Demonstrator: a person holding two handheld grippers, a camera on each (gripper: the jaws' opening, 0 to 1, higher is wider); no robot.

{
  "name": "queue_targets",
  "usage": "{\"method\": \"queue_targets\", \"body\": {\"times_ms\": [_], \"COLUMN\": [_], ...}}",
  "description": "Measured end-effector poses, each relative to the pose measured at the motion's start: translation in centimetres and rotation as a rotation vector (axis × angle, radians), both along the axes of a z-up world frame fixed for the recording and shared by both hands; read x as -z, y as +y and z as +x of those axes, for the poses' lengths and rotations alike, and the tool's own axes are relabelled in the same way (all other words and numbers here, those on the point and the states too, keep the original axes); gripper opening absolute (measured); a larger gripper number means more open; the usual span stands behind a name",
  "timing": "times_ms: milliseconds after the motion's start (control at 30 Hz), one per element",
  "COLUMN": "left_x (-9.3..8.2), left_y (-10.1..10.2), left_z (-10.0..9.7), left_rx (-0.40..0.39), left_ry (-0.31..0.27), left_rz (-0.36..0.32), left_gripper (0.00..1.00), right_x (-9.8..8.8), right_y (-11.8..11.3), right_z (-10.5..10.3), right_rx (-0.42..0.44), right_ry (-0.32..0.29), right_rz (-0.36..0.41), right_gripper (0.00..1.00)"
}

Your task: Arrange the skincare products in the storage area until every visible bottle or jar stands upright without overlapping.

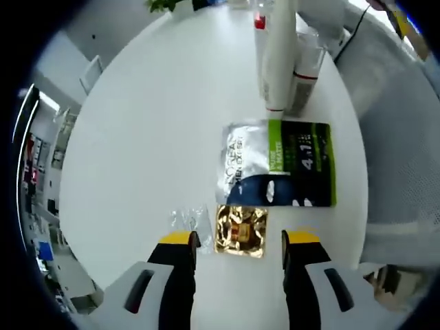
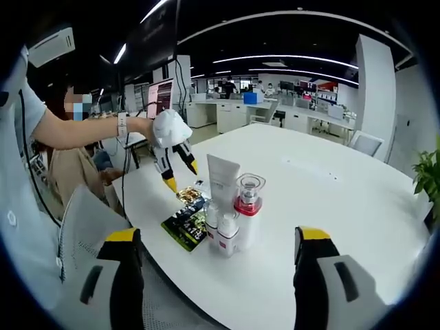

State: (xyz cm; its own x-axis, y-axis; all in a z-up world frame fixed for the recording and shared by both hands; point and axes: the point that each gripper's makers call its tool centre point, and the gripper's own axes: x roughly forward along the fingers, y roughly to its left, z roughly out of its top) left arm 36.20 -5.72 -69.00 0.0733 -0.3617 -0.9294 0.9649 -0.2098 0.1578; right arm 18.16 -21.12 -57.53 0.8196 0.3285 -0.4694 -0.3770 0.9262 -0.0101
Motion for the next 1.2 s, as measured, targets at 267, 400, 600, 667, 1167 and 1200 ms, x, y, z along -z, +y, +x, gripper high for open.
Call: {"method": "queue_targets", "body": {"times_ms": [267, 400, 600, 667, 1167, 1200], "left_x": [-2.2, -3.2, -4.5, -4.9, -7.8, -8.0], "left_y": [-0.2, -0.4, -0.5, -0.6, 1.2, 1.5], "left_z": [-1.1, -1.9, -2.6, -3.3, -5.0, -5.1], "left_rx": [-0.057, -0.086, -0.123, -0.125, -0.210, -0.222], "left_ry": [-0.038, -0.042, -0.040, -0.030, -0.075, -0.081], "left_rz": [-0.117, -0.166, -0.249, -0.277, -0.398, -0.404], "left_gripper": [0.64, 0.67, 0.72, 0.74, 0.91, 0.92], "right_x": [-0.1, -0.4, -0.7, -0.8, -1.3, -1.3], "right_y": [0.1, 0.1, -0.1, -0.1, 0.1, 0.2], "right_z": [0.2, 0.3, 0.3, 0.3, 0.5, 0.5], "right_rx": [-0.009, -0.011, -0.010, -0.011, -0.034, -0.037], "right_ry": [-0.001, -0.010, -0.021, -0.020, -0.031, -0.030], "right_rz": [-0.008, -0.011, -0.023, -0.022, -0.048, -0.051], "right_gripper": [0.93, 0.93, 0.94, 0.94, 0.94, 0.94]}}
